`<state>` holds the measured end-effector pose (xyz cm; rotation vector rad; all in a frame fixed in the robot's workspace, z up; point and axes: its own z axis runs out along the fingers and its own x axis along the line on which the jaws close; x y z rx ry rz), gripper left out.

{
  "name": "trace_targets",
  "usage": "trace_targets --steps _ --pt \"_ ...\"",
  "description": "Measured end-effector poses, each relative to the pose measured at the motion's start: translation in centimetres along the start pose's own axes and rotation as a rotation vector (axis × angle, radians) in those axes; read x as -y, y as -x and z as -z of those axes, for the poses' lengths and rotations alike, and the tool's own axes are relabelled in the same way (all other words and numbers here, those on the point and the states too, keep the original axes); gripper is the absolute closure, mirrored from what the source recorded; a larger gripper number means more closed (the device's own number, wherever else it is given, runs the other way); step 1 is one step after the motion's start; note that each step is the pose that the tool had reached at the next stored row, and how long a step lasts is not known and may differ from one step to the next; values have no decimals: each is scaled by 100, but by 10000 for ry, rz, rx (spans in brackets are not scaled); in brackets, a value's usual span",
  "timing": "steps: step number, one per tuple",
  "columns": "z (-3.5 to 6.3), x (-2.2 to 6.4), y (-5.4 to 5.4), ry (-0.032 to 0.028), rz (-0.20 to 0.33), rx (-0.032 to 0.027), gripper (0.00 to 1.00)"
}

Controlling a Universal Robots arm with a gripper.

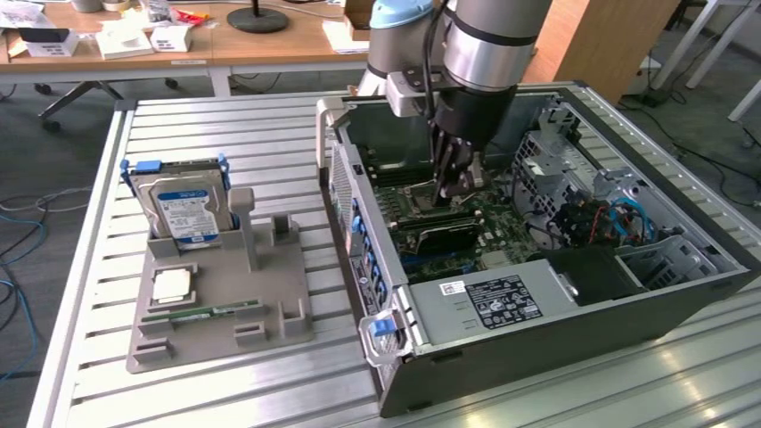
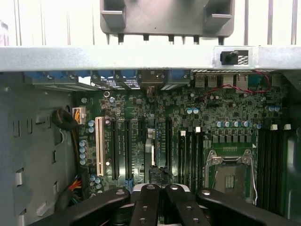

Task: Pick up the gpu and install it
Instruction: 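Press down on the gpu until it lock into place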

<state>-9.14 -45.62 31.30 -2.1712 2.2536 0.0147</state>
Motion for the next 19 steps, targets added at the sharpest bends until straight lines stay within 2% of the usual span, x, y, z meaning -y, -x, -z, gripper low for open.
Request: trace_targets --steps 5,10,19 --pt "-83 -1 -1 0 -1 -2 89" --pt "-94 -1 -2 1 0 -15 89" --pt "-186 -1 -3 0 -1 -24 89"
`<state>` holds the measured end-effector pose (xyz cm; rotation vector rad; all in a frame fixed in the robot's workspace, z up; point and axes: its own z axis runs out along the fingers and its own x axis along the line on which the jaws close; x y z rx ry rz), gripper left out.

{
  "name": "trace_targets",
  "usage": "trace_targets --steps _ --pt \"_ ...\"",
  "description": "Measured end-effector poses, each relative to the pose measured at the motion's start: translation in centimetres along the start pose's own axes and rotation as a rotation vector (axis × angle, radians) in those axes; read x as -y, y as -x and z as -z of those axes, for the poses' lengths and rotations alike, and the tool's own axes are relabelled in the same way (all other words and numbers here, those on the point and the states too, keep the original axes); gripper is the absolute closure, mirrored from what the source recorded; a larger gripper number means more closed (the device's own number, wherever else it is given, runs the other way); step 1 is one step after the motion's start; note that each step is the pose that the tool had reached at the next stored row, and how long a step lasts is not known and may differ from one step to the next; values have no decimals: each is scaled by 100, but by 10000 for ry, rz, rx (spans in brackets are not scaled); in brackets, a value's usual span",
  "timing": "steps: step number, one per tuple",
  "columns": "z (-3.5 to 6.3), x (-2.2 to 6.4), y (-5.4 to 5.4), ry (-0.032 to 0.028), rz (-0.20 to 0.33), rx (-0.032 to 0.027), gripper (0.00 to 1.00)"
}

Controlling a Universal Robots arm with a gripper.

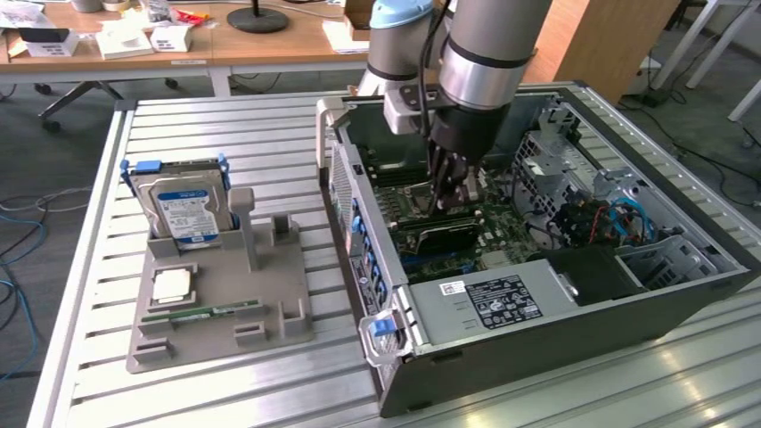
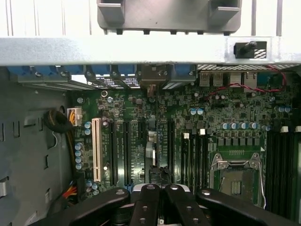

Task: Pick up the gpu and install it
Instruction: 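Press down on the gpu until it lock into place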

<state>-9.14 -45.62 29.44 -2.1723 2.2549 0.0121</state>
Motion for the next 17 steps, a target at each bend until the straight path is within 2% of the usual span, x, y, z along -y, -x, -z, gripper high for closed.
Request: trace_targets --steps 13,17 --pt "-27 -26 33 -2 1 -14 89" --pt "-64 -26 33 -2 1 -39 89"
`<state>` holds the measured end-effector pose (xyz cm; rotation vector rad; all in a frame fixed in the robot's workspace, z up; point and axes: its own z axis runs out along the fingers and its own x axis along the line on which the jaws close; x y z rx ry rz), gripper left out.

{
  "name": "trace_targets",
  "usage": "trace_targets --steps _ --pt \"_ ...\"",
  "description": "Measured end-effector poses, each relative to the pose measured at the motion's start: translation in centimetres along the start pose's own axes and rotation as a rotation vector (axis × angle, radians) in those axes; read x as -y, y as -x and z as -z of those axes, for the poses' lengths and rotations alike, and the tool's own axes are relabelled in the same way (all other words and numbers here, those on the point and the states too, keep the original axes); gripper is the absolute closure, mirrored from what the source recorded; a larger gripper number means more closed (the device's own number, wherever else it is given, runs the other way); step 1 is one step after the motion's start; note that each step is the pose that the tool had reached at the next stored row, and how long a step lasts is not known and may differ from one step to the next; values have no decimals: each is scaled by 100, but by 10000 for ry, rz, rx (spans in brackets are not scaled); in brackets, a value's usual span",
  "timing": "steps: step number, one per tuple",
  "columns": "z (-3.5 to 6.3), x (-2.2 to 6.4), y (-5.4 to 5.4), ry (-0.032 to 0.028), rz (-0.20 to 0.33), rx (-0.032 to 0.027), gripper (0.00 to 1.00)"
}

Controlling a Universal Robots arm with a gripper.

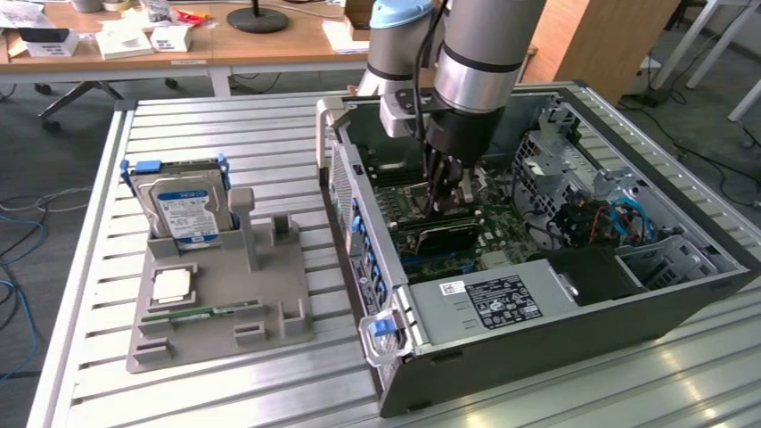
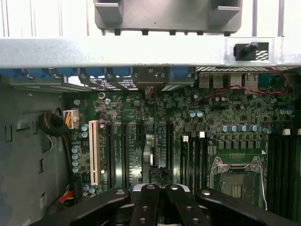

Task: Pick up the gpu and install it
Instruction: 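Press down on the gpu until it lock into place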

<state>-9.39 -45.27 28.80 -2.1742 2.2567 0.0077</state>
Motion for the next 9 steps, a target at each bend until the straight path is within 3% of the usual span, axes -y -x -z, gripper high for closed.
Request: trace_targets --steps 9 --pt "-59 0 0 -1 0 -1 89"
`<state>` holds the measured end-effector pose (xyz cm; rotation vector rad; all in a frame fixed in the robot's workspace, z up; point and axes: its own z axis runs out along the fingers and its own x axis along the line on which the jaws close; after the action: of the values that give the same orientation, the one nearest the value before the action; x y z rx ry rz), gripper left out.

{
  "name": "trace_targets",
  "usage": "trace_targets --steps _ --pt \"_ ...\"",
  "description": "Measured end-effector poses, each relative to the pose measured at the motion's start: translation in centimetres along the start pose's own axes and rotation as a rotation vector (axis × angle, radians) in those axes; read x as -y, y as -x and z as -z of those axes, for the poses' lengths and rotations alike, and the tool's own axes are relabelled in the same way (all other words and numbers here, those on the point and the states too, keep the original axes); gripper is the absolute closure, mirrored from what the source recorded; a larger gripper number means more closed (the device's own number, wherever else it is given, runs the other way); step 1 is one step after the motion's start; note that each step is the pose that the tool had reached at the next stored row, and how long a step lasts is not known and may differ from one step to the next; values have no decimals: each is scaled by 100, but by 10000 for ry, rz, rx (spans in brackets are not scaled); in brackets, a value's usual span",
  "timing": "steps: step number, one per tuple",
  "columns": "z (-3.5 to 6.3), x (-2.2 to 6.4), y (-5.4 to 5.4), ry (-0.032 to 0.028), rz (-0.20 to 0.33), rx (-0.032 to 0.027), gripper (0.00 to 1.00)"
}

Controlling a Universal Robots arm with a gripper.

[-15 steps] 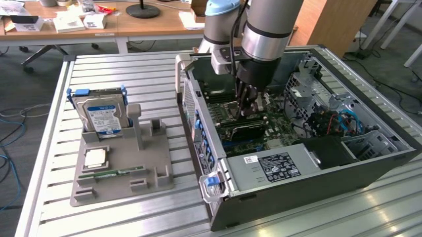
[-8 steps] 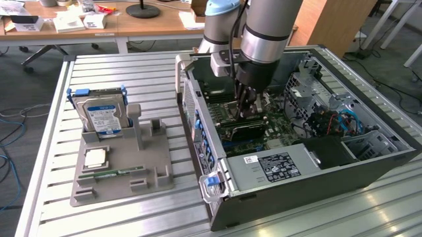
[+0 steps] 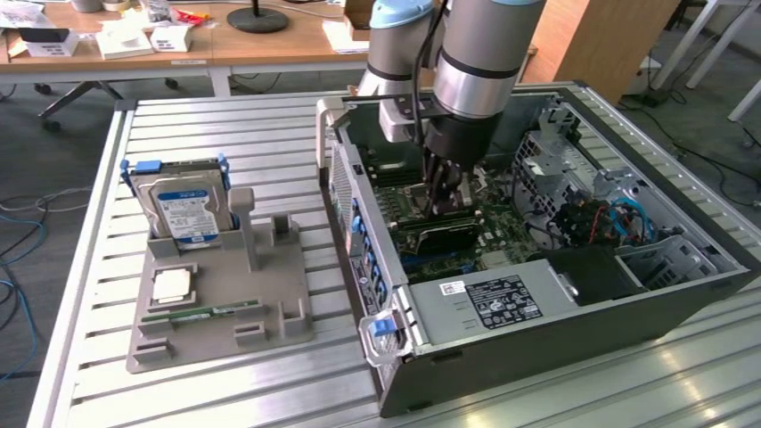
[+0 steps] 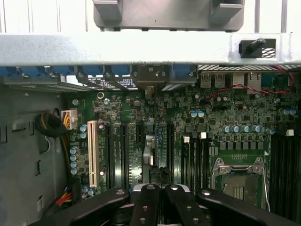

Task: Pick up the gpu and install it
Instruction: 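Press down on the gpu until it lock into place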

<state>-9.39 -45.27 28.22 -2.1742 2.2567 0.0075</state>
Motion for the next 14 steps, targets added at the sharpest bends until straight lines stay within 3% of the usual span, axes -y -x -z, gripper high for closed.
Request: trace_targets --steps 14 --pt "-50 -7 24 2 0 -4 89"
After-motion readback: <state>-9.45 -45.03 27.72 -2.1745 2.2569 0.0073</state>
